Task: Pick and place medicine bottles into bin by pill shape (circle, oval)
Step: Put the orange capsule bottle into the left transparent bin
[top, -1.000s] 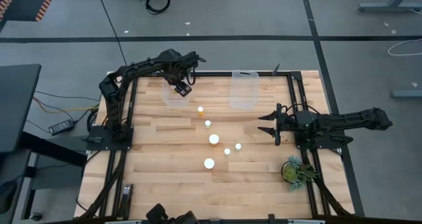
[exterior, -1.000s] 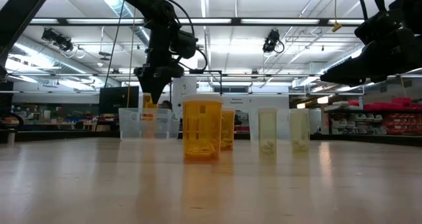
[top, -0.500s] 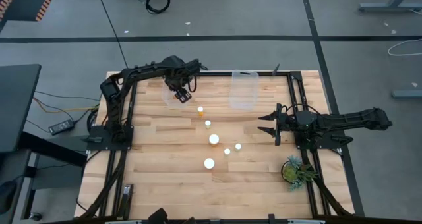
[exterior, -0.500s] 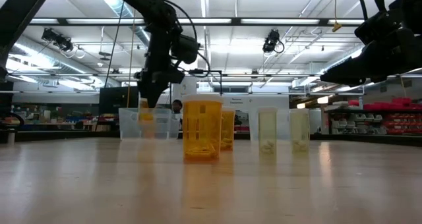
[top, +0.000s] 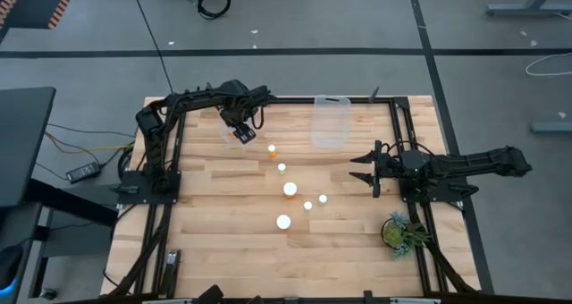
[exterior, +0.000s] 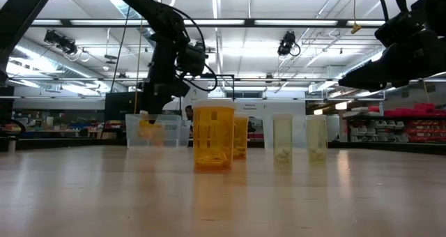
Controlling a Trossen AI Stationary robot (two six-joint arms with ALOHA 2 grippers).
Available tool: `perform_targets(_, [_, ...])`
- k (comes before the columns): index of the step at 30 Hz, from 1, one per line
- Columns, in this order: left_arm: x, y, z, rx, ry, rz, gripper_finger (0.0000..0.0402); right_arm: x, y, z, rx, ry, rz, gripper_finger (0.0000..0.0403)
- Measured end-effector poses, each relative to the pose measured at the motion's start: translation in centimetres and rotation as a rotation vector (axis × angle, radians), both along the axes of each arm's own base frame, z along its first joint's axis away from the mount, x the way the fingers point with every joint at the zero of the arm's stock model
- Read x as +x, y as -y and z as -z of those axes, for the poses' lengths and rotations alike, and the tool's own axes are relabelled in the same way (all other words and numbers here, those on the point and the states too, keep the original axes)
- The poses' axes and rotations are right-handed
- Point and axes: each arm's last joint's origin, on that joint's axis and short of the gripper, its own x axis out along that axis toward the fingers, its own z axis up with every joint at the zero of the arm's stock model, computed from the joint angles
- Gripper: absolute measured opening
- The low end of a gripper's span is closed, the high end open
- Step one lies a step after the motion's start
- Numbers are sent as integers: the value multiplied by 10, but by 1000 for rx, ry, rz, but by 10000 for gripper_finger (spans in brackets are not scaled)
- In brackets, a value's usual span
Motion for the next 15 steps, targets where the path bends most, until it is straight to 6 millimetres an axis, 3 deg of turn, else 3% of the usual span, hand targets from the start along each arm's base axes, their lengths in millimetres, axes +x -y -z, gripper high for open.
perform_targets(7, [0,0,0,0,1,-2,242,0,0,0,0,0,0,216])
perform_targets(15, [0,0,0,-1,0,-3,237,0,0,0,0,0,0,216])
